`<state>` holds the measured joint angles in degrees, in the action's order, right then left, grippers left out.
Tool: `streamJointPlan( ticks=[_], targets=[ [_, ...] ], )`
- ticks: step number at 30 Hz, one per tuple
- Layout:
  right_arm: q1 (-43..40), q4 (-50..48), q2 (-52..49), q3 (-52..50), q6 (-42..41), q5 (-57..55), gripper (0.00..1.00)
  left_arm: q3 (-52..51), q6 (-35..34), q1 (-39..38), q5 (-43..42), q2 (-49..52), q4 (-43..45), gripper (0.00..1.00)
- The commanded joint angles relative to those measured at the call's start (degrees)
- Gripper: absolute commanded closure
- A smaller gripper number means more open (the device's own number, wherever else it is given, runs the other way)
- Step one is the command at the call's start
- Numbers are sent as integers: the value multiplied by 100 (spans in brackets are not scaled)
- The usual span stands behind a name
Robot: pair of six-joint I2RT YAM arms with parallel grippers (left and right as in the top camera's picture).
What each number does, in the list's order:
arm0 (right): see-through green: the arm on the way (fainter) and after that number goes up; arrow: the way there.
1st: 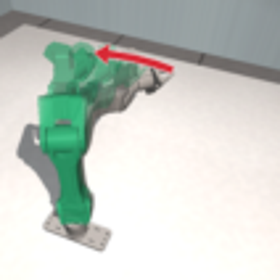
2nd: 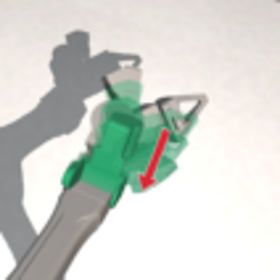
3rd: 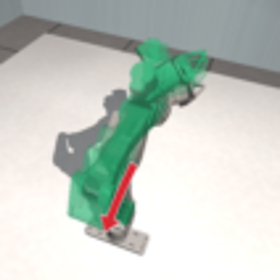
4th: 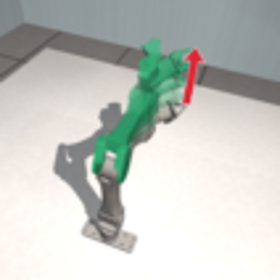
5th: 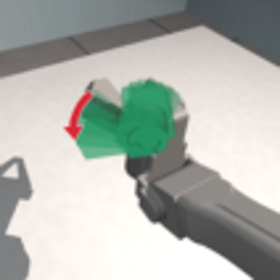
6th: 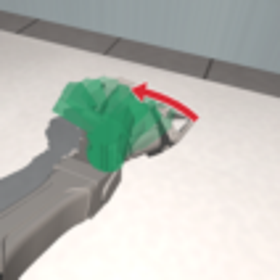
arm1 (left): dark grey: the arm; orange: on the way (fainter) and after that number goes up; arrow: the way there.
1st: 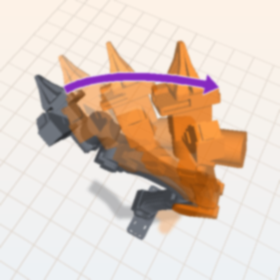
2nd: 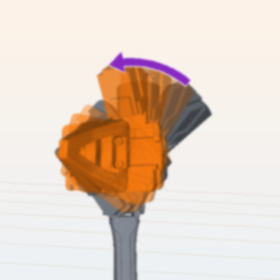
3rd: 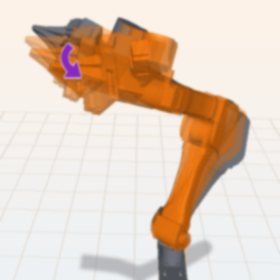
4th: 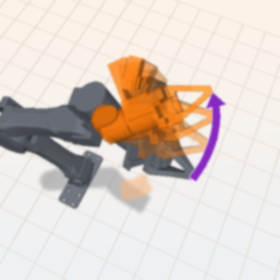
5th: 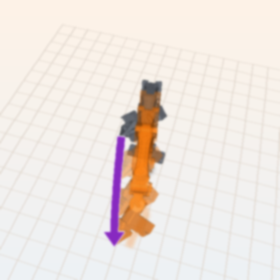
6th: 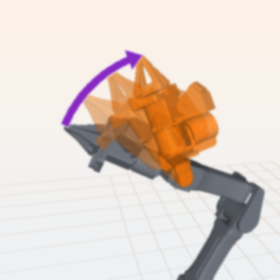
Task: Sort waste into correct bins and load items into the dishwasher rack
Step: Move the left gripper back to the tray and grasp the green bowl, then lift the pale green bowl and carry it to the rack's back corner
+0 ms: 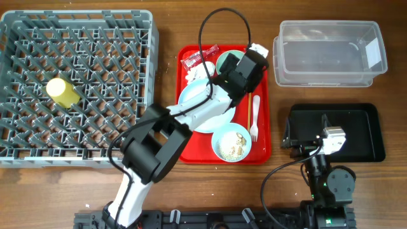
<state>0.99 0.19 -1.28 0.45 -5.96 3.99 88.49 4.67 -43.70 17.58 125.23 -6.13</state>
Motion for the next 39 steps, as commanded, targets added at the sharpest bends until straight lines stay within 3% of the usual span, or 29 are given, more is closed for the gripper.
streamJointPlan(
  ticks=[1, 3, 9, 14, 18, 23, 26, 29, 31, 35, 39],
  targets=[
    [26, -13, 26, -4, -17, -59, 0, 33, 415, 15, -459, 116, 2, 37],
    [26, -13, 26, -4, -17, -59, 0, 33, 415, 9, -501, 116, -129, 46],
    [26, -13, 26, -4, -17, -59, 0, 33, 415, 11, -1049, 125, -748, 45],
    [26, -13, 26, -4, -20, -59, 0, 33, 391, 127, -1049, 125, -841, 66],
    [26, -13, 26, -4, -17, -59, 0, 33, 393, 164, -1047, 125, -896, 72],
    [26, -13, 26, -4, -20, -59, 0, 33, 575, 166, -1003, 125, -1051, 89],
    [26, -13, 26, -4, -20, -59, 0, 33, 697, 166, -1003, 125, -1071, 94],
    [26, -13, 26, -4, -20, -59, 0, 33, 697, 149, -1003, 125, -1060, 94],
    [26, -13, 26, -4, -20, -59, 0, 33, 715, 162, -1001, 125, -1047, 84],
    [26, -13, 26, -4, -20, -59, 0, 33, 868, 173, -728, 133, -1045, 75],
    [26, -13, 26, -4, -17, -59, 0, 33, 866, 173, -726, 146, -1058, 78]
  ],
)
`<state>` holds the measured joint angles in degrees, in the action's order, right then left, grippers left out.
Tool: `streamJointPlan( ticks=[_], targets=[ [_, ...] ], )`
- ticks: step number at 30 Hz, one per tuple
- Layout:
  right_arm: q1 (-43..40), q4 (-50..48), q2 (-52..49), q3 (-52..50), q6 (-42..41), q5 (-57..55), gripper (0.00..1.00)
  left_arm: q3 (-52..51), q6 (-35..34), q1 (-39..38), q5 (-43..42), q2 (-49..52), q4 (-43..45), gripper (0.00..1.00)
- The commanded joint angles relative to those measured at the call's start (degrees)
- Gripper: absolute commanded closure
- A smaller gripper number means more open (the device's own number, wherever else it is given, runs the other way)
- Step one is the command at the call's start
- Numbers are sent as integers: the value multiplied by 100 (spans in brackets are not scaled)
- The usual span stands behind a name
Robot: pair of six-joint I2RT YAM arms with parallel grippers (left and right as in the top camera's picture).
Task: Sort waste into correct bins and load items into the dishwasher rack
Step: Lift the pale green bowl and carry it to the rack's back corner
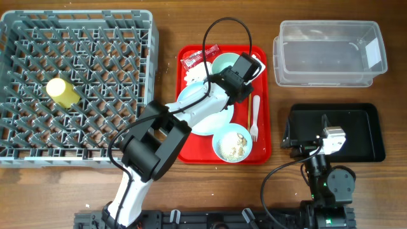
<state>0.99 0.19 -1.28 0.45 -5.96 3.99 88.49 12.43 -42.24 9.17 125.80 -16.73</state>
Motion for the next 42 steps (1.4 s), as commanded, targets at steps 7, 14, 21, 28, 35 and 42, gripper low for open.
streamJointPlan(
  ticks=[7, 14, 21, 28, 35, 42],
  targets=[
    [26, -13, 26, -4, -17, -59, 0, 33, 87, 24, 90, 146, -162, 76],
    [26, -13, 26, -4, -17, -59, 0, 33, 308, 24, 52, 151, -332, 93],
    [26, -13, 26, -4, -20, -59, 0, 33, 391, 7, 586, 142, -179, 96],
    [26, -13, 24, -4, -20, -59, 0, 35, 1523, -192, 2065, 140, 271, 96],
    [26, -13, 24, -4, -20, -59, 0, 35, 1532, -203, 2778, 46, 275, 96],
    [26, -13, 24, -4, -17, -59, 0, 35, 1261, 247, 2778, -673, 254, 96]
  ],
)
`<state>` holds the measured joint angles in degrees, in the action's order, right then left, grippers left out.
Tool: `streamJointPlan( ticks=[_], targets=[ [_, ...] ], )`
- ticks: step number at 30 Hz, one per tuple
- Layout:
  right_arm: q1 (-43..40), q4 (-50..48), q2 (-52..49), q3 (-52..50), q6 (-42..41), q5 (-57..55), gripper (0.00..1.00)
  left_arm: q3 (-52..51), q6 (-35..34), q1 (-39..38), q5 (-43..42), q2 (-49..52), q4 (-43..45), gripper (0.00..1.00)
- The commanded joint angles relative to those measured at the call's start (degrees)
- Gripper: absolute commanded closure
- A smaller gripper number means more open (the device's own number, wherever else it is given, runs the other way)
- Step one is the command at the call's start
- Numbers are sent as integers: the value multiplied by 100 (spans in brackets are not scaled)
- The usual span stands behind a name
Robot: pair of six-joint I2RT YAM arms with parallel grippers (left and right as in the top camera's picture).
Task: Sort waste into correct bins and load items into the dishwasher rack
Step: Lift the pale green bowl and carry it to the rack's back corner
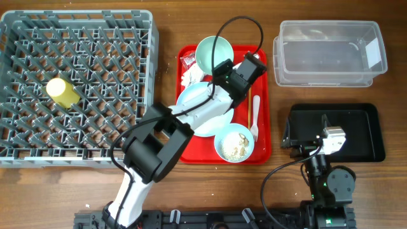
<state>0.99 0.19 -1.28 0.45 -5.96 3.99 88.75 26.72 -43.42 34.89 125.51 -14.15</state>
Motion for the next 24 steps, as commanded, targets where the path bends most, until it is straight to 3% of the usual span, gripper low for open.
streamJointPlan(
  ticks=[1, 5, 11, 12, 16, 24],
  targets=[
    [26, -13, 26, -4, -20, -59, 0, 9, -334, 501, 205, -828, -26, 96],
    [26, -13, 24, -4, -20, -59, 0, 9, -1108, 1165, -155, -1576, -240, 96],
    [26, -13, 26, -4, -17, -59, 0, 9, -2197, 2544, -2092, -2210, -1290, 96],
    [26, -13, 26, -4, -17, -59, 0, 9, -2339, 2938, -2728, -2229, -1504, 96],
    [26, -13, 26, -4, -17, -59, 0, 7, -2658, 4138, -4804, -2234, -1670, 96],
    [26, -13, 26, -4, -17, -59, 0, 7, -2953, 5372, -6378, -2173, -1432, 96]
  ],
)
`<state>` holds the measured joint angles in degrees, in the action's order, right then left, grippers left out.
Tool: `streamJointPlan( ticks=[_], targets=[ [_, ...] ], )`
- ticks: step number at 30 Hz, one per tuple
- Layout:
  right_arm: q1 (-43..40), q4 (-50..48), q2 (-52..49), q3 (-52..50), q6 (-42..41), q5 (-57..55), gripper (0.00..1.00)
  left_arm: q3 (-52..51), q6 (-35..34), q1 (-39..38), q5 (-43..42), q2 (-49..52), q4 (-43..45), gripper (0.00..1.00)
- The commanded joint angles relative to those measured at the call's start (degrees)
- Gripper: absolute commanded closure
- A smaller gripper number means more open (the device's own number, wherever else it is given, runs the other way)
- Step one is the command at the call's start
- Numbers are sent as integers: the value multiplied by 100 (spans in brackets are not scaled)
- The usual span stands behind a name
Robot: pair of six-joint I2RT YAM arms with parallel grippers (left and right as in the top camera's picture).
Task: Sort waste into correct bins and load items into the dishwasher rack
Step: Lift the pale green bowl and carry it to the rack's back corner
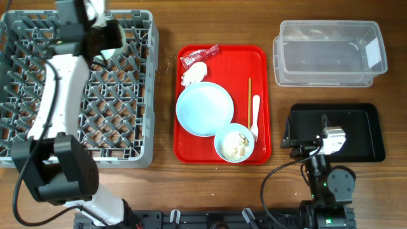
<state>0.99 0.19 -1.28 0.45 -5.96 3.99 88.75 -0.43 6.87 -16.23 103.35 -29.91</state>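
My left gripper (107, 36) is over the far part of the grey dishwasher rack (127, 127), shut on a mint-green bowl (117, 40) that shows only as a pale edge beside the fingers. The red tray (264, 63) holds a light-blue plate (205, 109), a small bowl with food scraps (234, 143), a white fork (255, 117), a brown chopstick (249, 95), a red wrapper (198, 57) and a crumpled tissue (194, 74). My right gripper (331, 137) rests at the front right above the black tray; its fingers are not visible.
A clear plastic bin (327, 54) stands at the back right. A black tray (362, 130) lies in front of it. The left arm's white link crosses the rack's left half and hides what lies beneath it.
The left gripper has moved from the back of the red tray to the far part of the rack, carrying the mint bowl. The yellow cup in the rack is now hidden under the arm.
The left gripper was at the mint bowl at the tray's back right. Then the bowl sat tilted in its grip, later lifted toward the tray's back edge. Now the bowl is over the rack. The right arm has stayed still.
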Motion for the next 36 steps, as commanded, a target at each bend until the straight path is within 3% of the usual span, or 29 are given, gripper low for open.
streamJointPlan(
  ticks=[1, 7, 15, 17, 22, 36],
  targets=[
    [26, -13, 26, -4, -20, -59, 0, 7, -404, 470, -1471, 87, 219, 96],
    [26, -13, 26, -4, -20, -59, 0, 7, -1231, 1082, -1932, 573, 658, 96],
    [26, -13, 26, -4, -17, -59, 0, 9, -1355, 1198, -1902, 308, 667, 96],
    [26, -13, 26, -4, -17, -59, 0, 9, -1355, 1187, -1602, 262, 695, 96],
    [26, -13, 26, -4, -17, -59, 0, 7, -1329, 1086, 280, 448, 490, 96],
    [26, -13, 26, -4, -17, -59, 0, 7, -1027, 1158, 304, 1108, 509, 96]
  ],
)
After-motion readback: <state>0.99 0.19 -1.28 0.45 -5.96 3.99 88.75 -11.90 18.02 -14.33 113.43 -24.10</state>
